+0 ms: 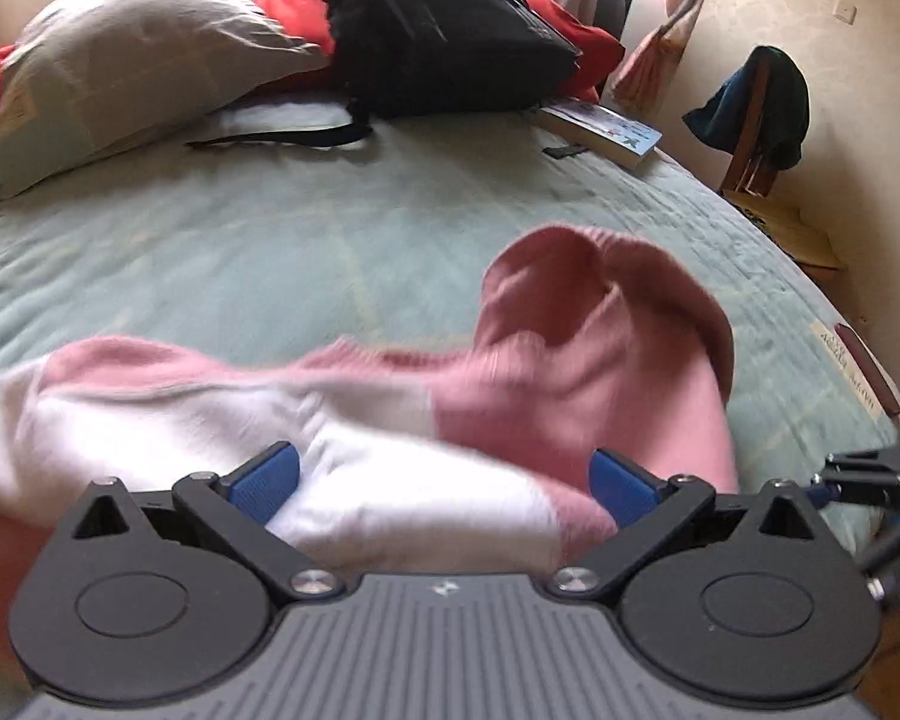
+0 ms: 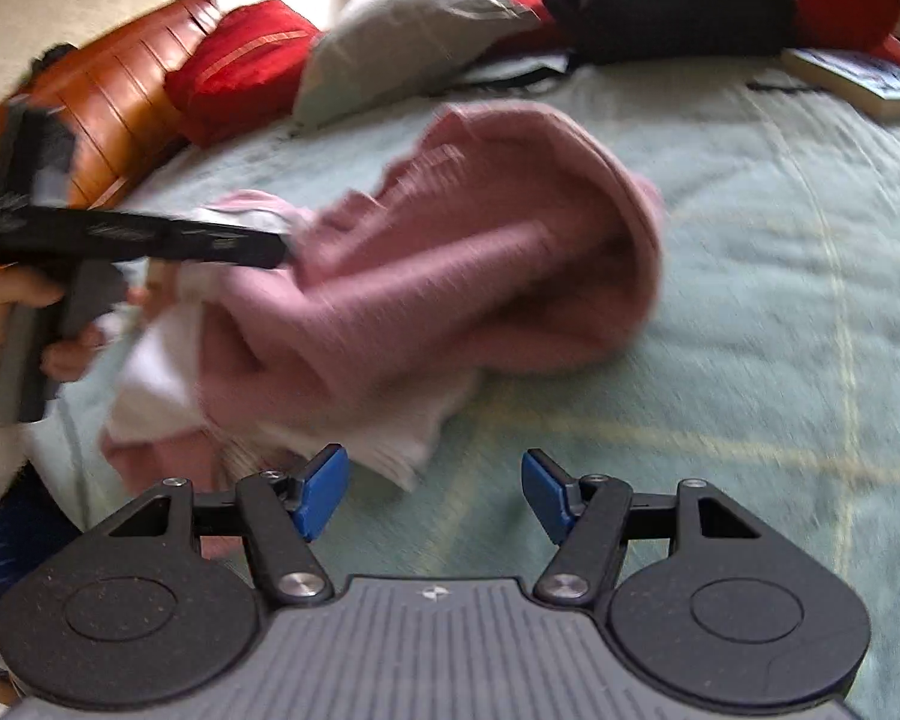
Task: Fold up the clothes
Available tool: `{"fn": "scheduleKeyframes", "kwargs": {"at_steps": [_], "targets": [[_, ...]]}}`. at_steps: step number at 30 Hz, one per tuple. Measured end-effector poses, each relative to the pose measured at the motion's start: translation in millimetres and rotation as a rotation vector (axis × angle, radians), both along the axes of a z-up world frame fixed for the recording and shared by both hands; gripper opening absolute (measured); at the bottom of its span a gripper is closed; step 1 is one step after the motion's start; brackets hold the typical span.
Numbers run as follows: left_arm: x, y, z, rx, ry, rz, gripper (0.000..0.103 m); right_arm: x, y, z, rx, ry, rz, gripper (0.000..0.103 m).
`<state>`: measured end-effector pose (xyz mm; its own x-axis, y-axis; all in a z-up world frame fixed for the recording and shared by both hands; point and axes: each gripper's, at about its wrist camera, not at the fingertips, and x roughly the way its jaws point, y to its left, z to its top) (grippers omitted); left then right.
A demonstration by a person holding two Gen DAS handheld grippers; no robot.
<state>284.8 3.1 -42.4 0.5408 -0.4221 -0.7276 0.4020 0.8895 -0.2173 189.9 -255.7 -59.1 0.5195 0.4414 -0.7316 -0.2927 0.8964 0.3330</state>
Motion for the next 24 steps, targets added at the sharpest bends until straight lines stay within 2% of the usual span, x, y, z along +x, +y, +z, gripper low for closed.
{"fn": "scheduleKeyframes", "kwargs": {"at_steps": [5, 10, 12, 14, 20, 22, 24], "targets": [[-17, 21, 0, -0.031, 0.042, 0.043, 0.102, -7, -6, -15, 0.047, 0.003, -0.041, 0.072], [-28, 27, 11, -0.047, 0.03, 0.076, 0.102, -5, -16, -22, 0.136, 0.028, -0.083, 0.079], [-36, 29, 18, -0.04, 0.03, 0.085, 0.102, -6, -19, -22, 0.175, 0.036, -0.076, 0.093], [-48, 32, 24, -0.033, 0.01, 0.093, 0.102, -9, -14, -21, 0.159, 0.028, -0.047, 0.1], [-80, 48, 41, -0.009, -0.029, 0.109, 0.102, -19, -1, -12, 0.054, -0.012, -0.011, 0.1], [-86, 49, 46, 0.012, -0.039, 0.105, 0.102, -22, 3, -8, 0.018, -0.025, -0.005, 0.095], [-89, 47, 50, 0.029, -0.053, 0.098, 0.102, -24, 4, -3, -0.018, -0.044, -0.002, 0.084]]}}
